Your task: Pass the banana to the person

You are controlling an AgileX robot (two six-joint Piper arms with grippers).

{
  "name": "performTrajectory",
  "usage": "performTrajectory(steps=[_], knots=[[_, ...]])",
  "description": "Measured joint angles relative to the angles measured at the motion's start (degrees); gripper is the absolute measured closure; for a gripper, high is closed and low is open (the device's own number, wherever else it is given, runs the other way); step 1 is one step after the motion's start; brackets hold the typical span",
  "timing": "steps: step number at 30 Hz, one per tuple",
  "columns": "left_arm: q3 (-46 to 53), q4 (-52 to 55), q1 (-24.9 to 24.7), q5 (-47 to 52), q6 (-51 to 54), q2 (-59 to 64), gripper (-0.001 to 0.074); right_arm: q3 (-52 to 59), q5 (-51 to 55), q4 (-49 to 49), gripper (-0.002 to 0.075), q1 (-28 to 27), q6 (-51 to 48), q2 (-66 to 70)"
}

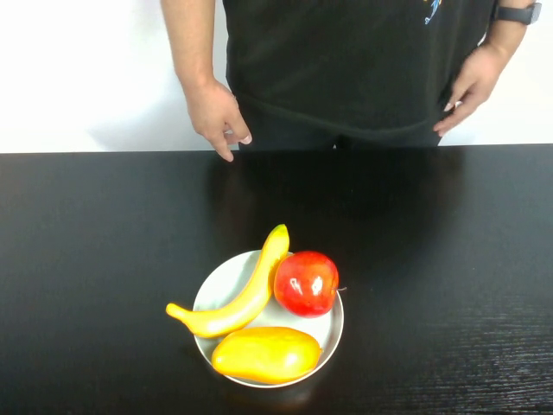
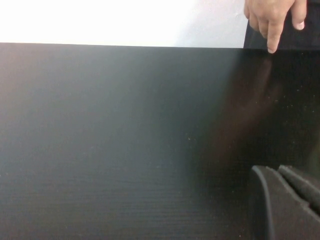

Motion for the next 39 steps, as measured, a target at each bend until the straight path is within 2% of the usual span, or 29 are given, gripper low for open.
performTrajectory(steps=[23, 26, 31, 36, 39], knots=[[0.00, -1.27, 0.00, -0.52, 0.00, 0.00, 0.0739, 0.00, 0.00, 0.00, 0.0733, 0.00, 0.00, 0.00], [0.11, -5.22, 0.00, -2.45, -0.69, 0.00, 0.0739, 0.00, 0.00, 0.00, 0.0733, 0.00, 0.00, 0.00], [0.11, -18.97, 0.00, -9.68, -8.44, 0.00, 0.0739, 0.00, 0.00, 0.00, 0.0733, 0.00, 0.00, 0.00], [0.11, -22.28, 0.00, -15.31, -10.57, 0.00, 0.0739, 0.00, 0.00, 0.00, 0.0733, 0.00, 0.00, 0.00], [0.11, -23.21, 0.00, -14.24, -11.06, 0.00, 0.0739, 0.00, 0.00, 0.00, 0.0733, 0.00, 0.00, 0.00]])
